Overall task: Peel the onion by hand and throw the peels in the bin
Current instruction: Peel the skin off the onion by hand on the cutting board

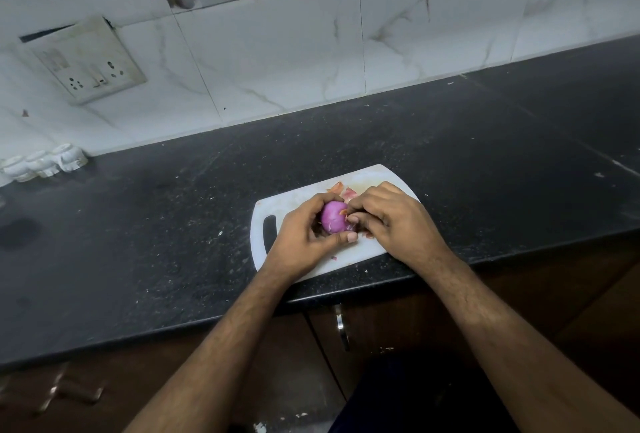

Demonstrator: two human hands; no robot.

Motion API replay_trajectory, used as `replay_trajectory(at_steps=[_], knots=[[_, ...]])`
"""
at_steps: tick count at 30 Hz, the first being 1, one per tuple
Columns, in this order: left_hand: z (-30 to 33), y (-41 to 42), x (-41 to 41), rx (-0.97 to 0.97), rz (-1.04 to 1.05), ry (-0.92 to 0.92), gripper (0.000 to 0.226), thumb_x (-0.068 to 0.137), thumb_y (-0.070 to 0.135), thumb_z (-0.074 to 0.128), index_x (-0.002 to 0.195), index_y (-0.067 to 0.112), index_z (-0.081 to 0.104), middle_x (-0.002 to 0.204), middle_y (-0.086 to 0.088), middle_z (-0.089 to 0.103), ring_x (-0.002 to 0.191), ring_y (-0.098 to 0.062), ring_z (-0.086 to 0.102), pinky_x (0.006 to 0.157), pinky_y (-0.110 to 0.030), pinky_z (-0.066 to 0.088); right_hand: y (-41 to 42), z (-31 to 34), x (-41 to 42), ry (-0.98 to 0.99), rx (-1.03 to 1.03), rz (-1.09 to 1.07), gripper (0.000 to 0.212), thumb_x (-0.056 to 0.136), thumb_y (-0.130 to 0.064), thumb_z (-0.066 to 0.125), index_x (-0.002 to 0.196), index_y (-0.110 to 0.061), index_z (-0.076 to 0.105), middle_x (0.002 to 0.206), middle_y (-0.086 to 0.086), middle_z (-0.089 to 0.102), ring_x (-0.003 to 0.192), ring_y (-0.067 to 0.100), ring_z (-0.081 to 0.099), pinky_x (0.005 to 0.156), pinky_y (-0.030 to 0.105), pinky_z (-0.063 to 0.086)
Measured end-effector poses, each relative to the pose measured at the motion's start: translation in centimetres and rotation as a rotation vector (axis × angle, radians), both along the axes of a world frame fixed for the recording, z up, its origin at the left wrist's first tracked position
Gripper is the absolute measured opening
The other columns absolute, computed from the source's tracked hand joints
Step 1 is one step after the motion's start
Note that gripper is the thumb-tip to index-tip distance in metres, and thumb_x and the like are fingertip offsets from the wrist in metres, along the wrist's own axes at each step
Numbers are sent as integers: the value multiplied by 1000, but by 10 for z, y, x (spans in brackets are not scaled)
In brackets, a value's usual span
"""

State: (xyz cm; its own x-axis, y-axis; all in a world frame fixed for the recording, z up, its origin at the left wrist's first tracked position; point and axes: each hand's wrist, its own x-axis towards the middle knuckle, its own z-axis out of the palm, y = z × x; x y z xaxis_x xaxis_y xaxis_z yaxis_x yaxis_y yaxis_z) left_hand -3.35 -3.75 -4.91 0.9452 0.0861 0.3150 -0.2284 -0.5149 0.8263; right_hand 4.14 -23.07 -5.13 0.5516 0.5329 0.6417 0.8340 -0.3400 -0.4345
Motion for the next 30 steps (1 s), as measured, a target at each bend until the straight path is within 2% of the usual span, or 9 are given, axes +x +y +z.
replay_trajectory(at_steps=[3, 11, 13, 16, 20, 25, 30], knots=[[-1, 0, 1, 10, 3, -8, 60, 78, 26, 95, 130, 16, 66, 125, 6, 73, 112, -5, 69, 95, -22, 55, 0, 1, -2, -96, -61, -33, 23, 86, -7, 75, 106, -18, 73, 95, -10, 69, 89, 17, 57, 67, 38, 54], [-2, -1, 2, 82, 8, -35, 58, 79, 36, 93, 127, 17, 67, 125, 3, 73, 113, -9, 69, 96, -27, 57, 5, 0, -2, -282, -179, -96, 29, 80, -1, 67, 104, -17, 65, 96, -5, 63, 90, 19, 50, 73, 35, 44], [-2, -1, 1, 134, 13, -63, 56, 81, 38, 92, 125, 16, 67, 123, 2, 73, 114, -11, 69, 97, -29, 57, 6, 0, -2, -288, -191, -101, 29, 80, -2, 65, 104, -19, 63, 98, -7, 62, 92, 17, 47, 76, 33, 41], [-1, -2, -1, 178, 29, -88, 47, 81, 37, 92, 116, 18, 67, 107, 6, 73, 99, -14, 69, 86, -28, 57, 7, 0, -2, -287, -223, -98, 21, 86, -10, 53, 103, -20, 59, 99, -7, 59, 91, 16, 45, 77, 31, 36], [2, -3, -2, 228, 16, -109, 44, 83, 33, 91, 119, 23, 69, 106, 7, 70, 100, -11, 66, 87, -18, 50, 9, 0, 0, -234, -239, -80, 22, 90, -18, 39, 102, -19, 58, 95, -8, 56, 88, 13, 39, 75, 30, 36], [3, -5, -3, 255, 6, -80, 46, 88, 35, 84, 131, 30, 68, 98, -1, 60, 94, -8, 60, 86, -9, 42, 10, -1, 2, -158, -232, -46, 14, 91, -16, 42, 99, -23, 52, 94, -20, 36, 86, 7, 28, 76, 31, 35], [5, -3, -3, 203, -34, -30, 42, 91, 31, 82, 131, 29, 68, 104, -4, 60, 101, -11, 62, 94, -19, 48, 10, -1, 4, -93, -201, -1, 21, 90, -1, 60, 99, -20, 55, 95, -20, 40, 87, 7, 31, 78, 34, 41]])
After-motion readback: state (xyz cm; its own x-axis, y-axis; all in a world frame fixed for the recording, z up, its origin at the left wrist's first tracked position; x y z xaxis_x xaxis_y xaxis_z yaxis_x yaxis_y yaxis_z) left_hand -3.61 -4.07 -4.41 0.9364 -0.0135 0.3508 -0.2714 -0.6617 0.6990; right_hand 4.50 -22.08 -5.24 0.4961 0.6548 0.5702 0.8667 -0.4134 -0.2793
